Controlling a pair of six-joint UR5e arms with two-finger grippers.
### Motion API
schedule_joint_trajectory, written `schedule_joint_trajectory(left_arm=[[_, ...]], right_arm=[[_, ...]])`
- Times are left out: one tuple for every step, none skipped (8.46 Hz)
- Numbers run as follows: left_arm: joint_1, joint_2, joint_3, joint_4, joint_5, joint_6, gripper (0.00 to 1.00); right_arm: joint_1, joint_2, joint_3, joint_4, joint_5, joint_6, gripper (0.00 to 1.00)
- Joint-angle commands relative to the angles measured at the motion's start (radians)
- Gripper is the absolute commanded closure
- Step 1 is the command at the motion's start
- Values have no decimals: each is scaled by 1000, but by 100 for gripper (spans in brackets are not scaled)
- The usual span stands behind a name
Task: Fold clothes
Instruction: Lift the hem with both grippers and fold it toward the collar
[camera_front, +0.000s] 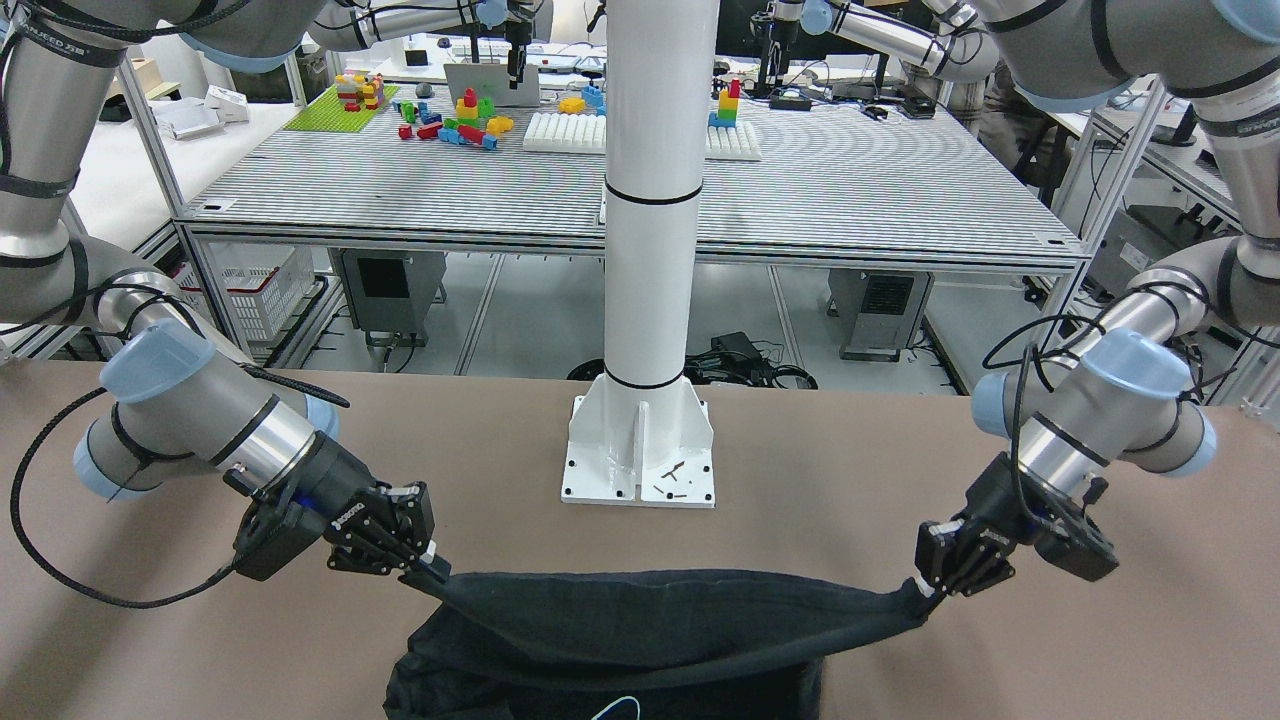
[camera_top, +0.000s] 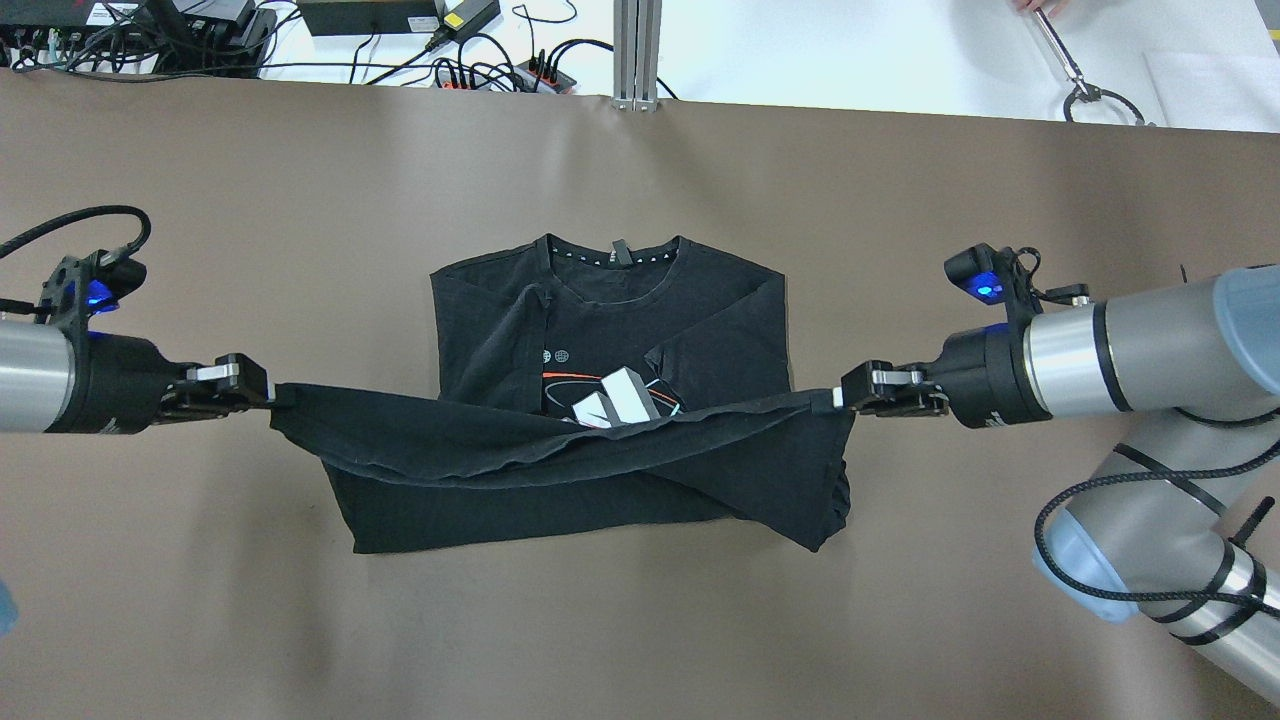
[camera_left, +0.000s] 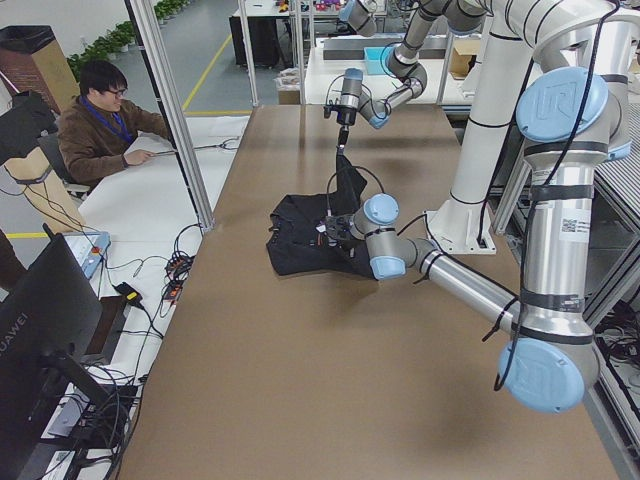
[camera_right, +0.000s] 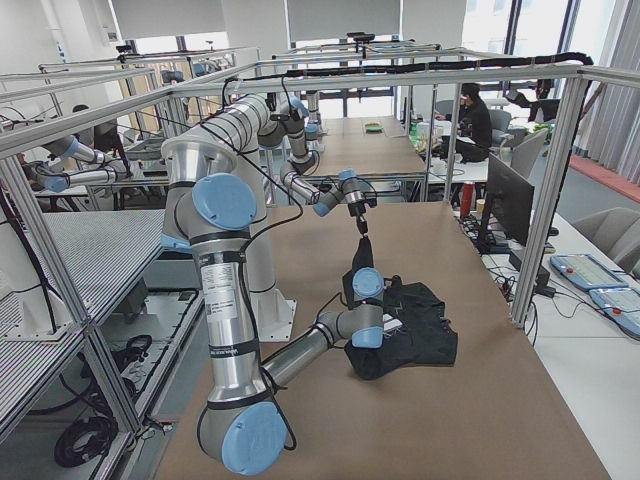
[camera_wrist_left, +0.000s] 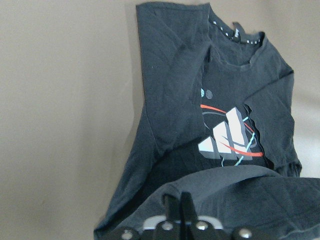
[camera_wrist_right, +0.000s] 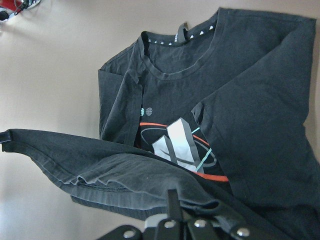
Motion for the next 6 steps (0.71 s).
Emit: schedule_joint_trajectory(left_arm=[[-3, -186, 208, 2, 89, -10, 100], [-1, -193, 210, 2, 89, -24, 100], [-3, -194, 208, 2, 89, -24, 100], [-6, -199, 208, 4, 91, -24, 100], [-21, -210, 208, 22, 89, -24, 100], [-38, -229, 208, 56, 88, -21, 100]], right_arm=[[16, 41, -43, -18, -145, -6, 100], [37, 61, -72, -19, -162, -9, 100], [62, 105, -142, -18, -169, -32, 100], [64, 139, -209, -16, -201, -51, 100], [64, 168, -272, -13, -237, -65, 100], [64, 174, -300, -10, -255, -65, 100]])
